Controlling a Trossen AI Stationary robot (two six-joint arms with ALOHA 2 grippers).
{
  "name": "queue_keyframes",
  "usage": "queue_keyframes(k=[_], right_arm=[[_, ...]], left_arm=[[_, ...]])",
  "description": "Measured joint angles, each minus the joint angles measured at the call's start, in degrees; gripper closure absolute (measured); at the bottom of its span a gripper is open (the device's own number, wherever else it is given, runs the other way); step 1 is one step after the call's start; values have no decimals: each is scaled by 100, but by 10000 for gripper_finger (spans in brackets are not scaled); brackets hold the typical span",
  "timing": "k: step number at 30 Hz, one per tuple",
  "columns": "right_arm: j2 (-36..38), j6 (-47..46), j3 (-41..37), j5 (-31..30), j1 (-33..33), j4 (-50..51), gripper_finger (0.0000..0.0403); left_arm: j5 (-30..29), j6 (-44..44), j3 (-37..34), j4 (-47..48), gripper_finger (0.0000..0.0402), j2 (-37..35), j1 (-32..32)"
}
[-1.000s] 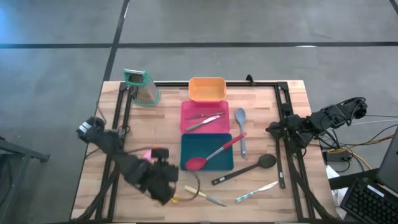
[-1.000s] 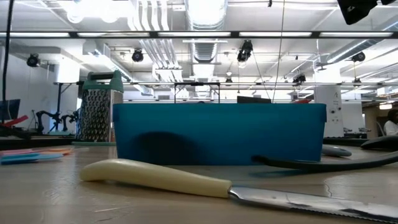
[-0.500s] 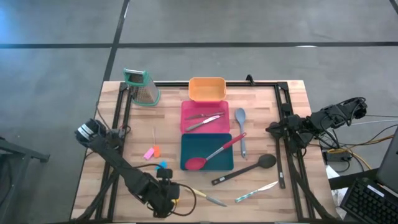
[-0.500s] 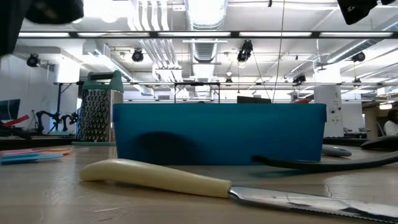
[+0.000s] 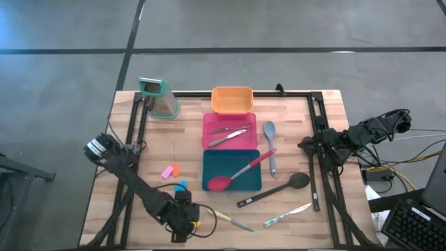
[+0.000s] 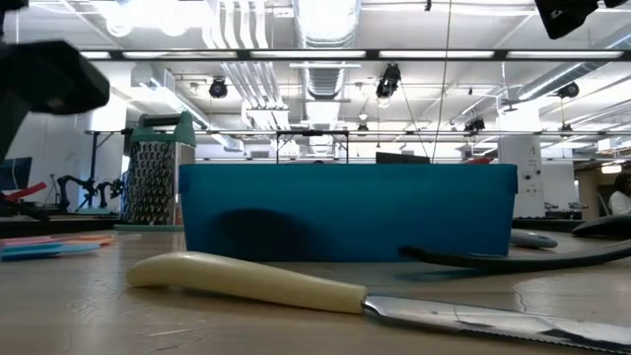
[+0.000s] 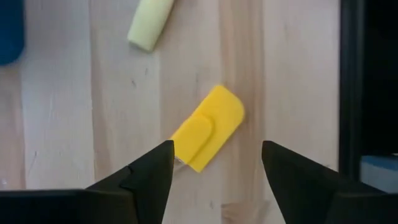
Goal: Pick & Place Kitchen Items
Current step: Put the yellow spatula into the yellow bin
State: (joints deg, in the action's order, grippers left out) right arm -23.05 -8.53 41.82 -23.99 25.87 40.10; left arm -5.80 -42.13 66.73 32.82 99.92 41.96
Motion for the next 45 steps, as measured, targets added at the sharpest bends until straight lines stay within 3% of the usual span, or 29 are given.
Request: queue_keyframes(k=[16,22,31,38,45], right_arm=[[0,0,0,-1,-1,0,394],[0,0,0,-1,0,0,394],[0,0,0,-1,-1,0,394],[0,0,0,-2,0,0,394],[0,0,0,-1,0,0,394]], left_arm=[[-15,571,-982,-978,154,0,-71],[-84,1074,-1347,-1770,154,-23,-71],[-428,1255,-1757,-1758,165,-22,-101],[-720,1570,-2038,-1679,201,-11,-179],[-850,2010,-2115,-1742,270,-7,-280]])
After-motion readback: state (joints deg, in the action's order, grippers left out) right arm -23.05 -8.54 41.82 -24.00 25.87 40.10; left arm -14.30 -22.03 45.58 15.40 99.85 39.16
